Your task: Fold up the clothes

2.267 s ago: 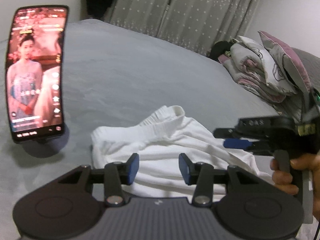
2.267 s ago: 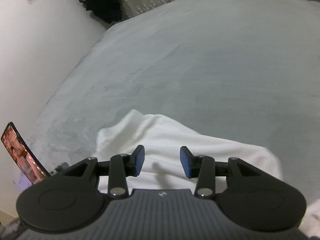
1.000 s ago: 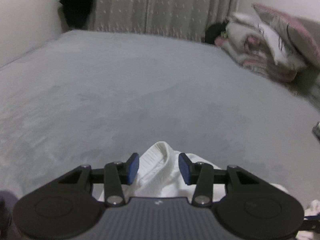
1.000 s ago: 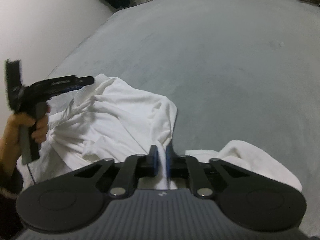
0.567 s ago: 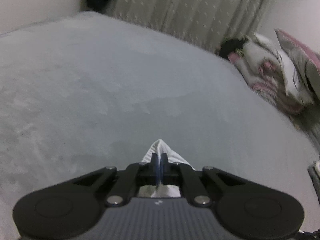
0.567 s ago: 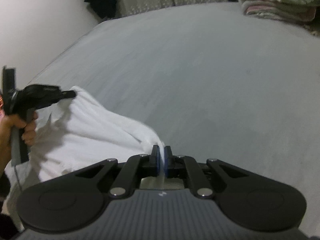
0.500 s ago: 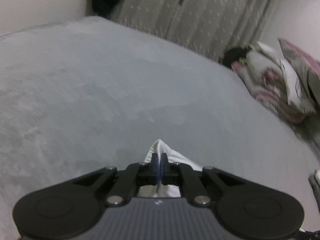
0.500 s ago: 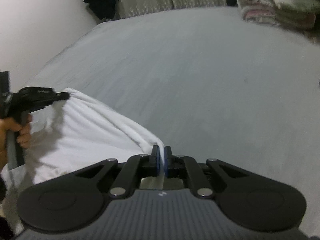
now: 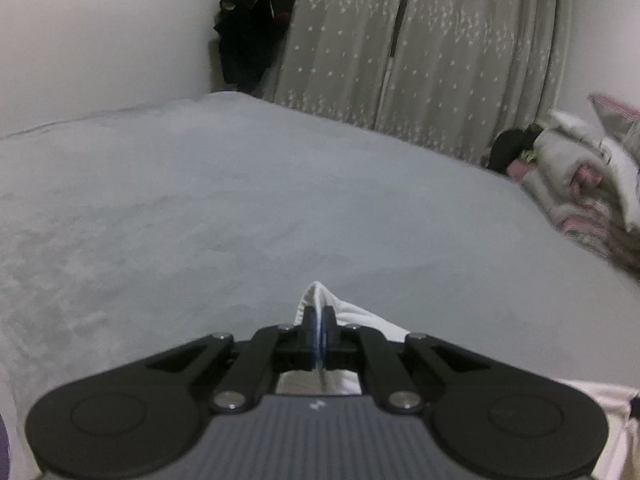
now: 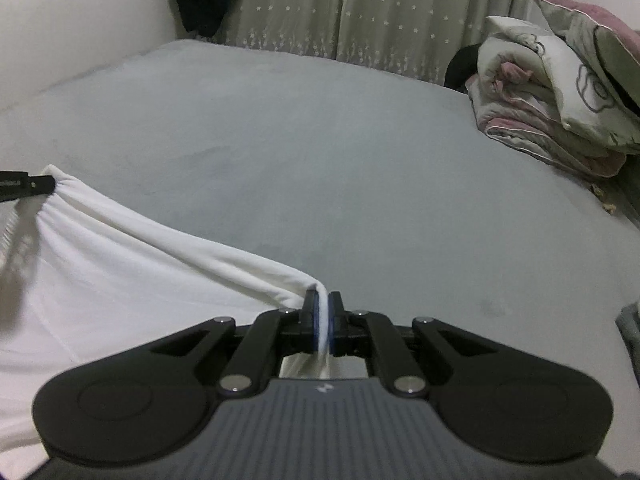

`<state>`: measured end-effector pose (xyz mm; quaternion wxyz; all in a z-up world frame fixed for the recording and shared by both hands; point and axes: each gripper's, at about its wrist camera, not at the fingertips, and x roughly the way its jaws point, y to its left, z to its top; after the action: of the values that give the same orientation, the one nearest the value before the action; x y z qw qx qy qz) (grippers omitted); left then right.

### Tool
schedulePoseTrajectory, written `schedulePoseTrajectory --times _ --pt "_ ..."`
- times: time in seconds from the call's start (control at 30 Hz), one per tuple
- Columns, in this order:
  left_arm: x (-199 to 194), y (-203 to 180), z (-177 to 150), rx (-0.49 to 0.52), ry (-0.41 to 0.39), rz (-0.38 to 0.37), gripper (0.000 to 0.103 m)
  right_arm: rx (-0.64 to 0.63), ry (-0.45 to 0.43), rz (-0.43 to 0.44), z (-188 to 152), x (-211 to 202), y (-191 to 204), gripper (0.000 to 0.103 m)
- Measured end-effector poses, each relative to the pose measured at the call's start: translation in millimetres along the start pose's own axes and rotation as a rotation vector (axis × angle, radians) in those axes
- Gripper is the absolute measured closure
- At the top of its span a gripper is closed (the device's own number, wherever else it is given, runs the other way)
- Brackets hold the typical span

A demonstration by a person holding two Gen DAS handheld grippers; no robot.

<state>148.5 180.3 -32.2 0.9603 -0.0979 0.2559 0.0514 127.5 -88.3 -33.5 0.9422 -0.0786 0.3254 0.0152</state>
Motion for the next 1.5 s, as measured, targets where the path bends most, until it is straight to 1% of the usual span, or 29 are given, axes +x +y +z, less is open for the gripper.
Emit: schedulePoseTrajectory --times 0.1,0.27,0.37,0.47,0.57,0.63,0.67,0.7,0.83,1.0,1.13,1.3,1.43,1.5 --pt "10.8 4.4 -7.1 0.011 0.040 0.017 0.101 -0.013 0.004 -0.009 -5.1 10.2 2.4 0.098" --pt "13.5 2.2 -8.1 0.019 0.046 0.023 0.099 -0.029 0.032 -0.006 -2.1 12.1 4.7 0.097" --pt "4.1 -1.0 -11.3 0.026 0.041 0.046 0.092 -0.002 0.019 0.007 2.3 -0.5 2.2 0.088" --pt "-9.6 -3.3 -10.4 0.024 0.045 0.062 0.082 0.023 0.016 0.023 4.2 -18.6 -2.3 0.087" --pt "-21.7 -1.6 -7.7 0.010 0.067 0.066 0.077 0.033 0.011 0.026 2.5 -39.0 -7.0 0.086" --pt "-29.2 1.4 -7.0 -0.013 0.094 0.064 0.075 0.041 0.006 0.030 -0.2 -51.8 -10.5 0.079" --pt "-34.1 2.7 -7.6 -0.020 0.105 0.062 0.074 0.046 -0.001 0.030 -2.4 -59.1 -11.8 0.068" --pt "-39.4 3.8 -8.3 -0.025 0.114 0.059 0.073 0.051 -0.010 0.029 -5.2 -67.1 -12.7 0.061" --pt "-60.8 8.2 -10.6 -0.025 0.145 0.055 0.070 0.058 -0.021 0.049 -18.6 -92.2 -15.0 0.061" --pt "-87.4 12.0 -22.4 -0.028 0.197 0.034 0.069 0.070 0.002 0.106 -35.8 -113.7 -16.1 0.061" --pt "-106.1 9.7 -38.5 -0.020 0.235 0.000 0.069 0.081 0.051 0.152 -53.2 -129.1 -9.7 0.061" --pt "-121.2 10.6 -57.2 -0.034 0.261 -0.037 0.068 0.107 0.122 0.191 -73.7 -150.7 -5.7 0.061" --pt "-132.9 11.6 -72.0 -0.047 0.281 -0.065 0.068 0.147 0.150 0.230 -85.6 -166.9 -9.2 0.061" --pt "-138.6 13.7 -75.7 -0.040 0.272 -0.068 0.068 0.178 0.167 0.249 -91.0 -171.7 -10.6 0.061"
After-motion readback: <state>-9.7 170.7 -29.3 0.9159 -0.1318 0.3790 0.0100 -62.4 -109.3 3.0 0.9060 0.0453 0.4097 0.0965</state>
